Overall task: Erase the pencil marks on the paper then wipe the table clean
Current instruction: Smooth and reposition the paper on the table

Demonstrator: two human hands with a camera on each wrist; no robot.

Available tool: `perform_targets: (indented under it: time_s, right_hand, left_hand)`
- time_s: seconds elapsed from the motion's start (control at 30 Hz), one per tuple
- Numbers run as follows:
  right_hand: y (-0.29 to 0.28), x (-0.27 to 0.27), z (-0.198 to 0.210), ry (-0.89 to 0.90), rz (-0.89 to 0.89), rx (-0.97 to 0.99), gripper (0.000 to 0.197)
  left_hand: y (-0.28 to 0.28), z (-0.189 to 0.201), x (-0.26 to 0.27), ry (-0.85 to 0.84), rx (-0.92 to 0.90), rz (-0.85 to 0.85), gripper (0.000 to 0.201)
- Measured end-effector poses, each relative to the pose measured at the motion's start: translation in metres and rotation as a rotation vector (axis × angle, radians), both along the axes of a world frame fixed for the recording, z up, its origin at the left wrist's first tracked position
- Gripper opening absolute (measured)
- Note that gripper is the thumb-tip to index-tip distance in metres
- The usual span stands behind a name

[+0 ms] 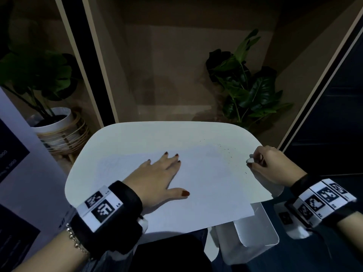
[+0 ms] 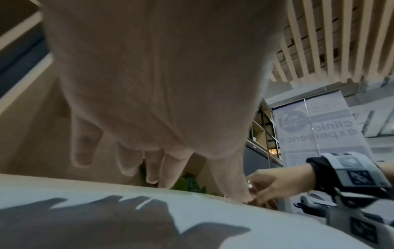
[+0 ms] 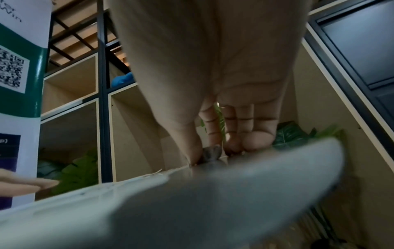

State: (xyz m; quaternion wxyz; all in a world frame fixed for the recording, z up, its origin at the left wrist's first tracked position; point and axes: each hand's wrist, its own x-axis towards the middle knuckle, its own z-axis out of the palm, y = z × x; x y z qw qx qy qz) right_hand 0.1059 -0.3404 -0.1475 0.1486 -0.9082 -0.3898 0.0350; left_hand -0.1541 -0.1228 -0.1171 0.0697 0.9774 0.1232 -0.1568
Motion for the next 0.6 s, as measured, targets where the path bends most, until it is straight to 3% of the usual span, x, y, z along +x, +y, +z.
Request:
perform_targets:
  time_s: [0.13, 0.27, 0.6]
  right_hand:
    - [0.015, -0.027, 0.015, 0.074, 0.141, 0.228, 0.018]
    - [0.036, -0.058, 0.015, 0.281, 0.181, 0.362, 0.013]
    - [0.033, -0.051, -0.003, 0.517, -0.153, 0.76, 0.01]
  left_hand:
    - [-0.008, -0.017, 0.002, 0.014, 0.035, -0.038, 0.082]
    - [-0.012, -0.019, 0.0, 0.042, 0.057, -0.058, 0.076]
    - [-0.009, -0.013, -0.004, 0.104, 0.068, -0.072, 0.074]
